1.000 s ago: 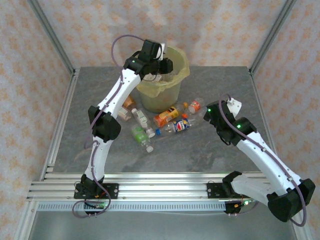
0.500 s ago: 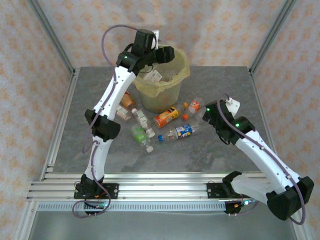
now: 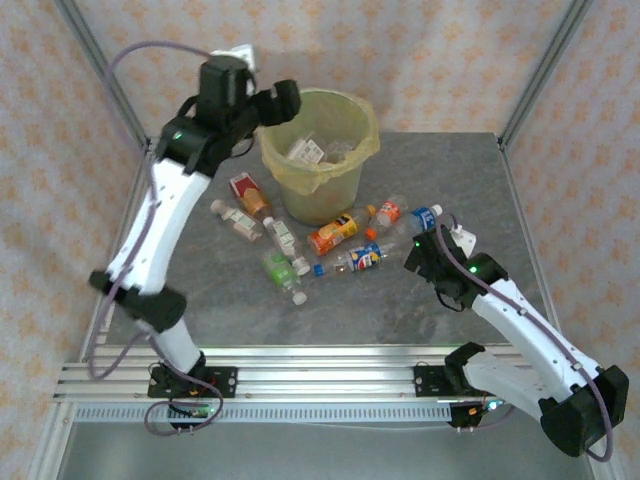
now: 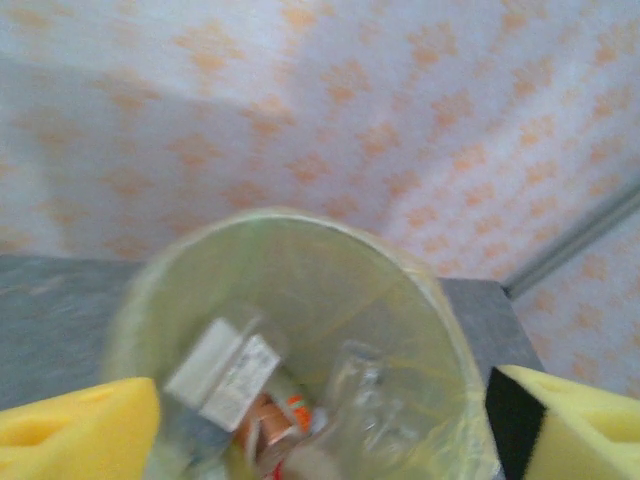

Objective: Put the plastic bottles in the bin

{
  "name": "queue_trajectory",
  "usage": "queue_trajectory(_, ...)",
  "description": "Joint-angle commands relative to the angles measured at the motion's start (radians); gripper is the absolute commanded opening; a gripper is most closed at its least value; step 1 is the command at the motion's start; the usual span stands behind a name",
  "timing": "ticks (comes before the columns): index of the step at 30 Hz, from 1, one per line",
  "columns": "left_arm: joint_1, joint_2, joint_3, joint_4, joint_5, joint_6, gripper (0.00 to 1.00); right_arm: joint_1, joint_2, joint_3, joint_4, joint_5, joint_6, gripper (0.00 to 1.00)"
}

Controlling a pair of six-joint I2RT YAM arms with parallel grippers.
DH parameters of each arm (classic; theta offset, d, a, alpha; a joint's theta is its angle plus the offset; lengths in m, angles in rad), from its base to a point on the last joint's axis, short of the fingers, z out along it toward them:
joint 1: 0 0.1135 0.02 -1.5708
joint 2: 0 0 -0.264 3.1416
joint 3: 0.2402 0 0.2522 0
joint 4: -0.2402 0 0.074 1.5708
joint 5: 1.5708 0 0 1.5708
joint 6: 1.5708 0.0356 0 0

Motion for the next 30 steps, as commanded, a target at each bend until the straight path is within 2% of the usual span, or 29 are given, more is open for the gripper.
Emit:
queue_trajectory(1,0.014,-0.208,-0.242,0.059,-0.271,-0.054,1.0,-0.003,0.007,-0.007,0.028,-0.012,0.017,0.99)
queue_trajectory(3,0.044,-0.338,-0.415,0.08,-0.359,-0.119,1.0,-0.003,0.023,-0.008,0.045,-0.022,0.012,0.99)
queue_trajectory(4,0.068,-0.384,-0.479,0.08,-0.368,-0.142,1.0,-0.003,0.031,-0.006,0.051,-0.027,0.01,0.99)
queue_trajectory(8,0.18,-0.511,-0.696,0.053,-0.362,-0.252,1.0,-0.003,0.068,-0.002,0.076,-0.039,0.001,0.99)
queue_trajectory(11,0.252,-0.517,-0.79,0.04,-0.3,-0.288,1.0,-0.003,0.093,0.004,0.087,-0.044,-0.004,0.99)
queue_trajectory(16,0.342,-0.405,-0.895,0.085,-0.142,-0.337,1.0,-0.003,0.135,0.016,0.083,-0.029,0.015,0.99)
queue_trajectory(20,0.372,-0.283,-0.954,0.197,-0.027,-0.392,1.0,-0.003,0.16,0.027,0.069,-0.021,0.027,0.99)
queue_trajectory(30,0.374,-0.03,-0.951,0.359,0.076,-0.483,0.96,-0.003,0.146,0.018,0.055,0.008,0.052,0.99)
